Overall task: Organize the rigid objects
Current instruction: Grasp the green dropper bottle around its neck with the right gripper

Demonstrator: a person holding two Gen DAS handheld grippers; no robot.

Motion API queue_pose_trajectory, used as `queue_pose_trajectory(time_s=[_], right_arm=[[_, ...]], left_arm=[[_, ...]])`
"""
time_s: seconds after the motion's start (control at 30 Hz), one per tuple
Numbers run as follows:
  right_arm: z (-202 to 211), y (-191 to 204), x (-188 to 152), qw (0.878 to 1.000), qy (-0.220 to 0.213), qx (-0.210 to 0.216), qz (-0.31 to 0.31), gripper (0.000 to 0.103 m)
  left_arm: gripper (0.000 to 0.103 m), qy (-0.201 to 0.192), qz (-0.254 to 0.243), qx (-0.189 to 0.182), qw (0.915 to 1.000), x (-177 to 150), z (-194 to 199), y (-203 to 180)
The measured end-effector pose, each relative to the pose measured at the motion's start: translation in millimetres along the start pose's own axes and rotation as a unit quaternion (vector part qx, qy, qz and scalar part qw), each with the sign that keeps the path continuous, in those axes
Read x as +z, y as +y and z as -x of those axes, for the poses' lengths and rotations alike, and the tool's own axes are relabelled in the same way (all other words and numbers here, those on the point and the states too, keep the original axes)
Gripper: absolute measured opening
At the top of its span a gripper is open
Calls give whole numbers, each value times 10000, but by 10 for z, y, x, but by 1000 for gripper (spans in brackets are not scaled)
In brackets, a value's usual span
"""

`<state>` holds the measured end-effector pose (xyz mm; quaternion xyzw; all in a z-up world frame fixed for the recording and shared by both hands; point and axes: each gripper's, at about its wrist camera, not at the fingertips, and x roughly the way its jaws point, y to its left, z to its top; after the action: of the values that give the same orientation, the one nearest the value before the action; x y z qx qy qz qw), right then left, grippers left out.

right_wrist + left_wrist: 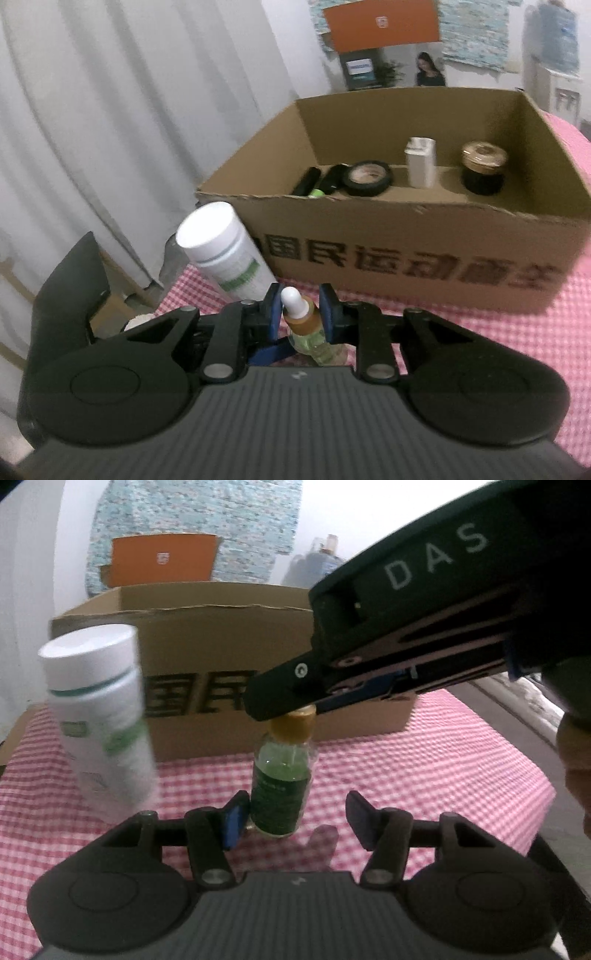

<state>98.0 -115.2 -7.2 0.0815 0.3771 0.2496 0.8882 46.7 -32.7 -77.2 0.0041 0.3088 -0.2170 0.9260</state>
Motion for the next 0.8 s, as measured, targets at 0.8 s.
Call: queue_pose_trajectory(time_s=[0.8], right_arm=[[196,-212,-114,9995,-21,205,-250,23]], left_arm=[[33,213,-482,396,9978,108,-185,-322]])
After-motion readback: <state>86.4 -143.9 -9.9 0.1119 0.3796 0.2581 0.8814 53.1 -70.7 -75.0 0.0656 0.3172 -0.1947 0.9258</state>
